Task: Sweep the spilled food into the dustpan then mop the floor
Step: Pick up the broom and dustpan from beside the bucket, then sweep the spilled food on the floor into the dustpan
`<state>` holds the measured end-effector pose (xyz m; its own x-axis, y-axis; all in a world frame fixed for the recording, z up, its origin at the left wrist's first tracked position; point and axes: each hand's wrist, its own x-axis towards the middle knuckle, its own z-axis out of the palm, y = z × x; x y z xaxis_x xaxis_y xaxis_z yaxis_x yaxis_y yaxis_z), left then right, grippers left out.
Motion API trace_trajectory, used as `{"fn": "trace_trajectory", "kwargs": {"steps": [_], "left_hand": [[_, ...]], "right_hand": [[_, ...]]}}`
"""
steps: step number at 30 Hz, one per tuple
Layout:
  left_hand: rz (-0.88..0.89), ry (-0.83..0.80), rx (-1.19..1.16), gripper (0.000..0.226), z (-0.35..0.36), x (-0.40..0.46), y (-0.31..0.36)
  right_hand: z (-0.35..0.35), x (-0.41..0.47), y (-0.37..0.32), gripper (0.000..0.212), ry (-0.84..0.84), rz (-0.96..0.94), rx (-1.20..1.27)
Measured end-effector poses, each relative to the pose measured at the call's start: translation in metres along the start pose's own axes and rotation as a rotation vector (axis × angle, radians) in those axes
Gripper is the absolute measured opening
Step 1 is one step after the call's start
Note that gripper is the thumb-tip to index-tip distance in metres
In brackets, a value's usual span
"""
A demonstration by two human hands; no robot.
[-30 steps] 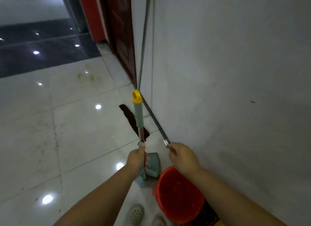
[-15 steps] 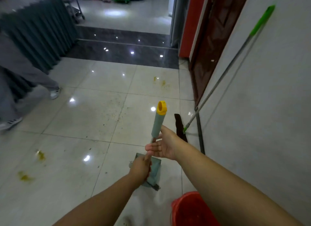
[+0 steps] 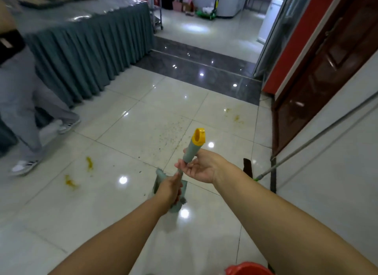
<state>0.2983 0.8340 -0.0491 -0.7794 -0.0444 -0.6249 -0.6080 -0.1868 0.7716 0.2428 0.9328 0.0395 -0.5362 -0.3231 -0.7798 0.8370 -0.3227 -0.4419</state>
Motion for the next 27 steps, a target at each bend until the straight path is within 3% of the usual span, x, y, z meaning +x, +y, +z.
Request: {"fn": "trace_trajectory", "kwargs": {"steps": [8, 17, 23, 27], "left_hand": [[0.064, 0.073, -0.089, 0.048, -0.074, 0.019, 0.023], [0.128, 0.440, -0.034, 0.056, -0.156, 0.033, 0.036], [0.075, 0.685, -0.153, 0.058, -0.242, 0.024, 0.027], [0.066, 0.802, -0.253, 0.056, -0.295, 0.007, 0.013]], "right_hand": [[0.072, 0.028, 0.012, 0.015, -0.087, -0.038, -0.056], [0.154, 0.072, 0.043, 0.015, -0.255, 0.002, -0.193], [0.175, 0.117, 0.064, 0.024, -0.104, 0.200, -0.366], [0.191, 0.143, 0.085, 0.010, -0.021, 0.240, -0.377]]}}
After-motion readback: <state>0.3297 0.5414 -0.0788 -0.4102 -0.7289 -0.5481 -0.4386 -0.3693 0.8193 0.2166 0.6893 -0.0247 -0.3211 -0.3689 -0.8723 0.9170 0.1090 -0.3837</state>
